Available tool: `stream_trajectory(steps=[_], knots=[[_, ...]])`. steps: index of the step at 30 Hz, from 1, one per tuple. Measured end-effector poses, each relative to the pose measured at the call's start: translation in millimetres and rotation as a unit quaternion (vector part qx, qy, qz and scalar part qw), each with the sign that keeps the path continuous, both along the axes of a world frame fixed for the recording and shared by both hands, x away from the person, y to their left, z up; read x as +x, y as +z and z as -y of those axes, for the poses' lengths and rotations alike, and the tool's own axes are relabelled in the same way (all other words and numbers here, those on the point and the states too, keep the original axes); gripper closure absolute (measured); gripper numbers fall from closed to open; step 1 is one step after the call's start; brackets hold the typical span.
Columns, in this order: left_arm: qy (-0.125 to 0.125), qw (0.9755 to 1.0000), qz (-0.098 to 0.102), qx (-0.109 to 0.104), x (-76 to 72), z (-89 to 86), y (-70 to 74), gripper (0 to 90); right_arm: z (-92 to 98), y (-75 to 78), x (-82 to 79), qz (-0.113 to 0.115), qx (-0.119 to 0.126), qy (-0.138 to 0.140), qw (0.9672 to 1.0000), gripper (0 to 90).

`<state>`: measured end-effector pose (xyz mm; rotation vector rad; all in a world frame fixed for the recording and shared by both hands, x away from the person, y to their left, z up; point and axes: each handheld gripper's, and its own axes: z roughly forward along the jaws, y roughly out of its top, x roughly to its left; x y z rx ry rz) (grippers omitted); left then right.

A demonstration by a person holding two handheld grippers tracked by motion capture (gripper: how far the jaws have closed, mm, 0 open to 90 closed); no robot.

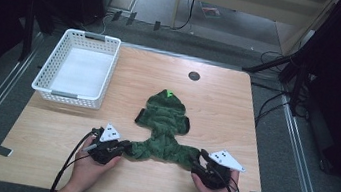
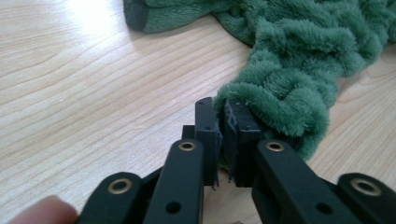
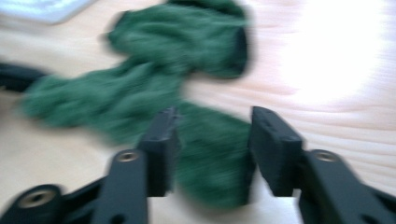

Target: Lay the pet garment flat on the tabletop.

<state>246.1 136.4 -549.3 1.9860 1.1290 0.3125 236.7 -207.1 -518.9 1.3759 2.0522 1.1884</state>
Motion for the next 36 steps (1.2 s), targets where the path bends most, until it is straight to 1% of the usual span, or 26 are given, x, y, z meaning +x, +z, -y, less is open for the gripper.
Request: stream_trajectory(steps=[1, 2, 3, 4, 6, 8, 9, 10, 11, 12, 13, 14, 15, 16, 17, 18, 19, 21, 23, 25, 26, 27, 29, 32, 34, 36], knots=[[0.0, 1.0, 0.0, -0.001, 0.3, -0.9, 0.1, 86.9, 2.0, -4.2, 4.5, -0.014, 0.003, -0.004, 0.9999, 47.2], [0.001, 1.0, -0.001, -0.005, 0.6, -1.8, 0.6, 87.2, 3.1, -9.1, 8.2, -0.031, 0.001, -0.003, 0.9995, 47.5], [0.001, 1.0, -0.002, -0.008, 0.9, -3.2, 1.0, 87.2, 2.9, -13.6, 10.3, -0.047, -0.001, 0.003, 0.9989, 49.9], [0.004, 0.9999, -0.003, -0.012, 1.3, -4.2, 1.2, 87.1, 1.7, -17.5, 10.8, -0.059, -0.006, 0.01, 0.9982, 54.9], [0.005, 0.9998, -0.009, -0.017, 2.7, -8.0, 1.1, 86.8, -0.6, -22.0, 9.3, -0.076, -0.018, 0.025, 0.9966, 67.0], [0.004, 0.9997, -0.015, -0.02, 3.7, -11.1, -0.3, 86.5, -0.3, -21.2, 6.0, -0.092, -0.015, 0.035, 0.9951, 75.4], [0.0, 0.9996, -0.019, -0.022, 4.3, -12.3, -0.9, 86.0, 0.6, -20.1, 4.5, -0.096, -0.014, 0.037, 0.9946, 76.6], [-0.007, 0.9992, -0.026, -0.029, 5.2, -13.7, -0.3, 85.1, 1.9, -18.9, 2.8, -0.101, -0.016, 0.037, 0.9941, 76.7], [-0.009, 0.999, -0.028, -0.033, 5.6, -14.3, 0.7, 82.2, 3.7, -17.5, 0.6, -0.102, -0.014, 0.038, 0.994, 75.1], [-0.01, 0.9988, -0.026, -0.04, 5.8, -15.8, 2.8, 78.9, 5.0, -15.8, -1.5, -0.094, -0.014, 0.033, 0.9949, 71.5], [-0.008, 0.9984, -0.021, -0.051, 6.1, -17.8, 5.6, 74.0, 6.3, -12.4, -4.5, -0.074, -0.011, 0.019, 0.997, 66.3], [-0.003, 0.9975, -0.021, -0.067, 6.5, -19.7, 8.6, 70.2, 7.2, -7.6, -6.6, -0.057, -0.004, 0.01, 0.9983, 63.0], [0.004, 0.9968, -0.018, -0.078, 6.8, -20.7, 11.4, 66.1, 7.2, -2.8, -7.6, -0.039, 0.005, 0.009, 0.9992, 60.0], [0.009, 0.9964, -0.014, -0.083, 6.4, -20.2, 13.9, 61.8, 5.9, 1.0, -7.3, -0.022, 0.01, 0.01, 0.9997, 58.0], [0.01, 0.9963, -0.011, -0.085, 5.8, -18.4, 15.5, 58.7, 3.1, 3.1, -6.0, -0.009, 0.008, 0.006, 0.9999, 55.7], [0.005, 0.996, -0.007, -0.089, 4.9, -14.9, 15.6, 57.2, -0.5, 3.5, -3.3, 0.0, 0.004, 0.006, 1.0, 53.7], [-0.003, 0.9963, -0.007, -0.085, 3.8, -10.1, 14.6, 55.2, -4.9, 2.0, 0.8, -0.002, 0.003, 0.01, 0.9999, 52.3], [-0.018, 0.9976, -0.01, -0.067, 1.6, 0.2, 10.4, 52.6, -14.9, -5.5, 8.8, -0.011, -0.008, 0.02, 0.9997, 53.1], [-0.03, 0.9985, -0.007, -0.046, -1.2, 7.9, 6.8, 52.9, -23.3, -14.3, 13.5, -0.029, -0.016, 0.034, 0.9989, 57.5], [-0.032, 0.9993, 0.0, -0.018, -3.5, 12.0, 5.1, 60.4, -28.1, -20.6, 13.3, -0.042, -0.032, 0.042, 0.9977, 60.6], [-0.031, 0.9995, 0.002, -0.01, -3.8, 12.3, 4.1, 62.5, -28.2, -22.3, 12.4, -0.047, -0.037, 0.044, 0.9973, 61.2], [-0.031, 0.9995, 0.001, -0.004, -3.7, 11.6, 3.8, 65.2, -26.4, -23.5, 11.0, -0.052, -0.034, 0.042, 0.9972, 61.5], [-0.028, 0.9996, 0.003, 0.003, -3.4, 8.8, 2.4, 68.1, -22.2, -24.5, 8.7, -0.059, -0.034, 0.038, 0.997, 62.5], [-0.027, 0.9996, 0.001, -0.006, -3.9, 4.5, 0.4, 69.4, -15.8, -25.2, 3.9, -0.06, -0.034, 0.035, 0.997, 63.6], [-0.028, 0.9996, 0.0, -0.008, -3.9, 3.4, 0.1, 69.4, -14.7, -25.2, 1.5, -0.061, -0.037, 0.037, 0.9968, 63.7], [-0.028, 0.9996, 0.001, -0.007, -4.6, 3.3, 0.0, 69.3, -16.1, -25.1, 0.1, -0.058, -0.045, 0.038, 0.9966, 63.6]])
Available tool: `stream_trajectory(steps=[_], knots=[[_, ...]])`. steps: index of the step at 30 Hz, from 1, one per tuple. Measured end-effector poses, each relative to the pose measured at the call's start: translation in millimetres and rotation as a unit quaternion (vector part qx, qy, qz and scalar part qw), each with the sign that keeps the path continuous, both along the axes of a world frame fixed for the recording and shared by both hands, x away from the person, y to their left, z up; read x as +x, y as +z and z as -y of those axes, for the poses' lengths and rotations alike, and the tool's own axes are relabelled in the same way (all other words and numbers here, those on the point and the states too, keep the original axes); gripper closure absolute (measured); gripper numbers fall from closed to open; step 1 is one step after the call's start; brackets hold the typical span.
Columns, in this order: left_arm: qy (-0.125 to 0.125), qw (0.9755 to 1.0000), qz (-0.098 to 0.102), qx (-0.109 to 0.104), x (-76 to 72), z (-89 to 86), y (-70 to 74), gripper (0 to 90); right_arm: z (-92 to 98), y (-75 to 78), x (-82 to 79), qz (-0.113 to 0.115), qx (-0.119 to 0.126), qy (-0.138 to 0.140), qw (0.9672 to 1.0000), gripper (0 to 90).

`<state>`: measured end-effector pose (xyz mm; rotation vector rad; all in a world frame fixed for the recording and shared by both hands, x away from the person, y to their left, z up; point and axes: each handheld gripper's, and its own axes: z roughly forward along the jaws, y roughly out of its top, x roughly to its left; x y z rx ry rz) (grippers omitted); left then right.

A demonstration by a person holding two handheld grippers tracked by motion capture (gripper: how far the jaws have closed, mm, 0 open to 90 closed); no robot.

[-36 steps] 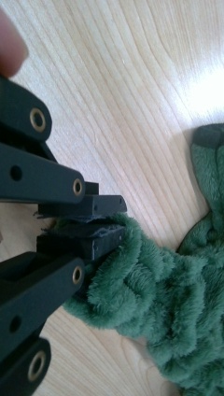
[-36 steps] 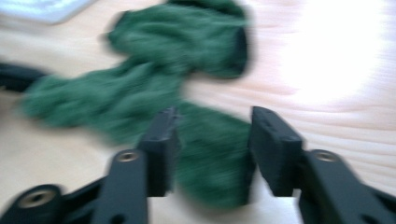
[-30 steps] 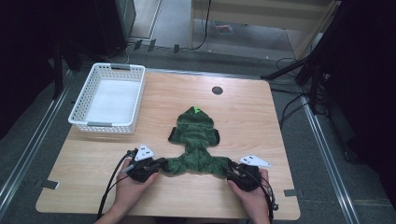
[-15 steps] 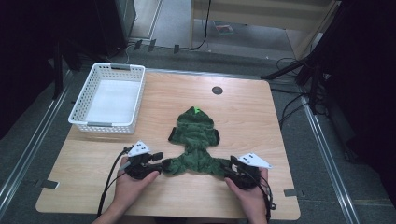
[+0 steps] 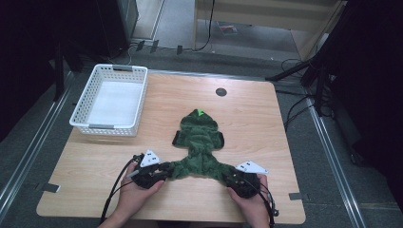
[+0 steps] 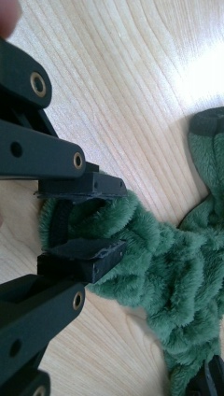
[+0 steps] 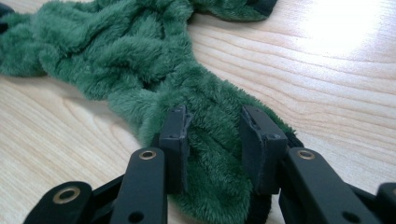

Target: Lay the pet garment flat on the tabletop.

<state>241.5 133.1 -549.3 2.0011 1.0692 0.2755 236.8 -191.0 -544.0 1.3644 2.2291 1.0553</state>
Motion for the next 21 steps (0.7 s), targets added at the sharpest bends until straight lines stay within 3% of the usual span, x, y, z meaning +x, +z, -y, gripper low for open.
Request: stream_trajectory(steps=[3, 7, 9, 13, 19, 21], knots=[[-0.003, 0.9999, -0.001, -0.01, -0.7, -2.5, -0.6, 68.1, -0.9, 0.6, -1.1, -0.002, -0.003, 0.002, 1.0, 62.4], [-0.01, 0.9986, -0.001, -0.051, -1.0, -12.0, -0.3, 60.7, 2.7, 2.5, -1.8, 0.004, 0.014, 0.01, 0.9998, 56.0], [-0.003, 0.9977, 0.014, -0.066, -1.9, -17.5, 0.7, 56.9, 7.6, 5.8, -2.3, 0.017, 0.038, 0.008, 0.9991, 49.5], [0.004, 0.9958, 0.043, -0.081, -3.7, -27.3, 3.4, 47.6, 24.3, 11.7, -0.6, 0.05, 0.058, -0.012, 0.997, 38.8], [0.016, 0.9918, 0.074, -0.103, -6.9, -44.7, 7.1, 37.8, 46.9, 14.6, 5.5, 0.052, 0.074, -0.047, 0.9948, 17.3], [0.021, 0.9893, 0.085, -0.116, -8.3, -52.9, 7.1, 33.9, 53.8, 16.7, 7.1, 0.058, 0.075, -0.06, 0.9937, 12.7]])
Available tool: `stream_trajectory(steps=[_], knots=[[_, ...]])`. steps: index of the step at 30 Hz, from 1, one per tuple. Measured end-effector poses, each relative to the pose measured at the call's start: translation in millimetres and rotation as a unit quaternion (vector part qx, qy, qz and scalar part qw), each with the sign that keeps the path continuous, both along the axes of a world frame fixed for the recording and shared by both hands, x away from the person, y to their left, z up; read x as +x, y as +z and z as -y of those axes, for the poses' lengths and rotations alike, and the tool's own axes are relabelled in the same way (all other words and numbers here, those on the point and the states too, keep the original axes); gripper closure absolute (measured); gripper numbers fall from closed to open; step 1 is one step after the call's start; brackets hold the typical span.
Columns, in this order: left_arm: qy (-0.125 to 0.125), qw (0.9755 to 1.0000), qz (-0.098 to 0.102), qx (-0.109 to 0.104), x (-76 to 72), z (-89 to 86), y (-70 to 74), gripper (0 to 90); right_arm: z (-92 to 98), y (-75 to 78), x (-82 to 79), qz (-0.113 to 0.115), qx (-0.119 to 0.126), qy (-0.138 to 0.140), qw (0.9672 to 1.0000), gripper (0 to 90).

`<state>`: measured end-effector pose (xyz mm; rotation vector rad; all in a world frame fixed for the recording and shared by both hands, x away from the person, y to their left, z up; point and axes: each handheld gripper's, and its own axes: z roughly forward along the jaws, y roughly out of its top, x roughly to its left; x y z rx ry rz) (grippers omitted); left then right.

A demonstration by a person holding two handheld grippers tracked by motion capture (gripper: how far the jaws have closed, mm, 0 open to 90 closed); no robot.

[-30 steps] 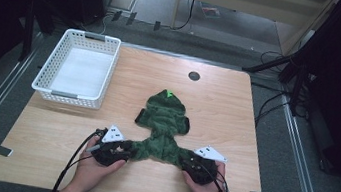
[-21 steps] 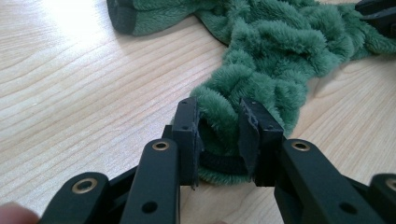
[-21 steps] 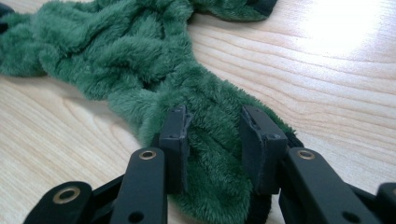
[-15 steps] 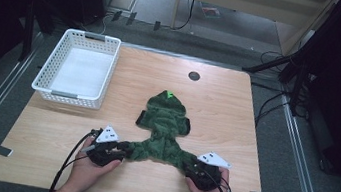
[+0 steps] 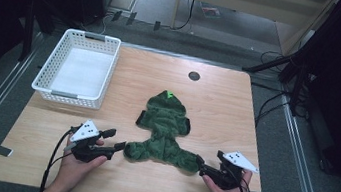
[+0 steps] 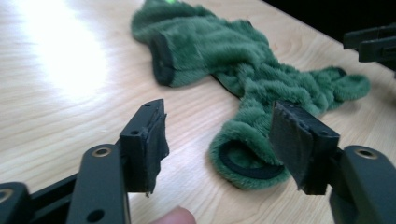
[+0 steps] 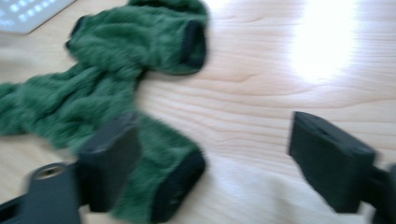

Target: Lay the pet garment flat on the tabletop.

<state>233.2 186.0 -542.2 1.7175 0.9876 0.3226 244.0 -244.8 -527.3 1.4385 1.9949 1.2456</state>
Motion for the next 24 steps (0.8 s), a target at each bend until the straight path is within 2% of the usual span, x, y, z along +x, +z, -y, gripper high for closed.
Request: stream_trajectory(steps=[2, 5, 7, 11, 14, 16, 19, 20, 24], knots=[[0.011, 0.9999, 0.003, -0.008, -1.9, -9.3, -0.1, 32.0, 4.8, 0.6, -0.3, 0.011, -0.006, -0.006, 0.9999, 9.4], [0.034, 0.9994, 0.001, -0.012, -4.6, -25.2, -0.5, 29.1, 13.4, 1.4, 0.9, 0.014, 0.001, -0.012, 0.9998, 2.4], [0.047, 0.9987, -0.003, -0.017, -5.3, -36.5, -1.1, 26.3, 19.3, 1.7, 1.3, 0.018, 0.003, -0.019, 0.9997, 2.2], [0.073, 0.9962, -0.013, -0.046, -6.9, -61.7, -2.1, 20.9, 28.9, 1.6, 2.0, 0.02, 0.001, -0.035, 0.9992, 2.2], [0.096, 0.9939, -0.015, -0.051, -9.4, -82.1, -1.9, 17.8, 36.3, 0.4, 2.8, 0.018, 0.0, -0.045, 0.9988, 2.2], [0.113, 0.9924, -0.015, -0.047, -12.1, -95.4, -1.6, 15.3, 41.9, -0.5, 3.5, 0.018, -0.003, -0.05, 0.9986, 2.2], [0.149, 0.9886, -0.01, -0.021, -17.7, -113.5, -1.9, 12.6, 52.0, -1.5, 3.1, 0.016, -0.004, -0.059, 0.9981, 2.2], [0.157, 0.9873, -0.01, -0.018, -19.0, -119.9, -1.7, 11.3, 55.8, -1.9, 2.7, 0.015, -0.004, -0.062, 0.998, 2.2], [0.175, 0.9839, -0.01, -0.031, -25.8, -147.1, -1.8, 10.0, 68.8, -4.6, 0.6, 0.011, -0.002, -0.073, 0.9973, 2.2]])
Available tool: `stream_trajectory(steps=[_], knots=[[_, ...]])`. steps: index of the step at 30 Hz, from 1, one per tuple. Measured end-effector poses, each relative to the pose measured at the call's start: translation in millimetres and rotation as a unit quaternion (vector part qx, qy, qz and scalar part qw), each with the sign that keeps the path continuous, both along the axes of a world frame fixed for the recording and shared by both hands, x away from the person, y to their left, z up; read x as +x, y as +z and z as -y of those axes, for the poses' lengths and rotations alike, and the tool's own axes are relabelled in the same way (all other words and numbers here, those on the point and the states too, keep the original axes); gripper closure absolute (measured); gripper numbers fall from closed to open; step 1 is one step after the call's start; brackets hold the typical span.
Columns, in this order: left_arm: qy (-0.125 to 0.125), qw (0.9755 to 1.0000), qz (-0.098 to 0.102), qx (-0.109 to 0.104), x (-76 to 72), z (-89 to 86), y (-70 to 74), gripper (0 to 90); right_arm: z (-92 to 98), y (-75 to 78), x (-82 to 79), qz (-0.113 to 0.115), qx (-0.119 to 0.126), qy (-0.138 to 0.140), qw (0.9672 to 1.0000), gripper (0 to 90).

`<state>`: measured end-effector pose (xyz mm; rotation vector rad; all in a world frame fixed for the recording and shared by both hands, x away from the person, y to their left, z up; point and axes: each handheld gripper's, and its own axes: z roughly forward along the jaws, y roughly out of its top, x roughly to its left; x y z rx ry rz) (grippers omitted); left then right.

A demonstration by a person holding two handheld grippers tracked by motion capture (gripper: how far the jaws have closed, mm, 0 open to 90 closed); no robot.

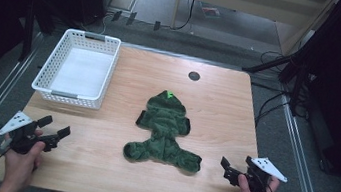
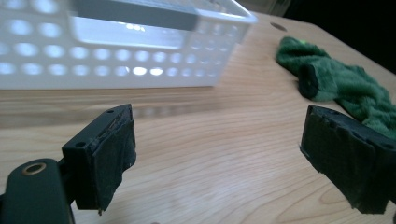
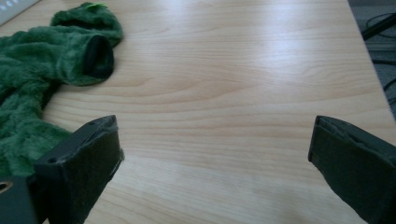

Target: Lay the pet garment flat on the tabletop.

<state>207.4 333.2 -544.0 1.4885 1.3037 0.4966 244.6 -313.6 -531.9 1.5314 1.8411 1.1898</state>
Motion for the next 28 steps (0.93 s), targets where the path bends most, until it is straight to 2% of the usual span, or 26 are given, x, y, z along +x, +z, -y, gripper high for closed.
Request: stream_trajectory(steps=[2, 7, 9, 12, 15, 18, 22, 28], knots=[[0.013, 0.9999, -0.003, -0.004, -3.3, -12.3, -0.7, 9.6, 5.0, -2.2, -2.2, -0.001, -0.001, -0.003, 1.0, 2.2], [0.044, 0.9984, 0.001, 0.036, -15.4, -37.0, -0.5, 9.6, 13.8, -7.9, -10.9, -0.01, -0.014, -0.005, 0.9998, 2.2], [0.055, 0.9975, 0.004, 0.045, -21.7, -47.1, -0.6, 9.6, 17.9, -10.6, -14.9, -0.011, -0.018, -0.008, 0.9998, 2.2], [0.068, 0.9962, 0.0, 0.054, -27.9, -58.8, -1.3, 9.6, 23.3, -13.9, -21.3, -0.01, -0.01, -0.009, 0.9998, 2.3], [0.076, 0.9964, 0.001, 0.039, -32.4, -69.2, -3.4, 9.6, 27.1, -14.8, -25.8, -0.007, 0.001, -0.01, 0.9999, 2.2], [0.079, 0.9965, -0.004, 0.027, -30.7, -71.2, -5.7, 9.6, 28.2, -15.3, -26.2, -0.007, 0.007, -0.013, 0.9999, 2.2], [0.075, 0.9959, -0.015, 0.048, -25.9, -64.9, -7.7, 9.6, 28.3, -16.2, -24.6, -0.012, 0.008, -0.016, 0.9998, 2.3], [0.076, 0.9948, -0.028, 0.061, -21.9, -61.4, -9.3, 9.7, 28.3, -16.4, -24.4, -0.014, 0.01, -0.013, 0.9998, 3.6]])
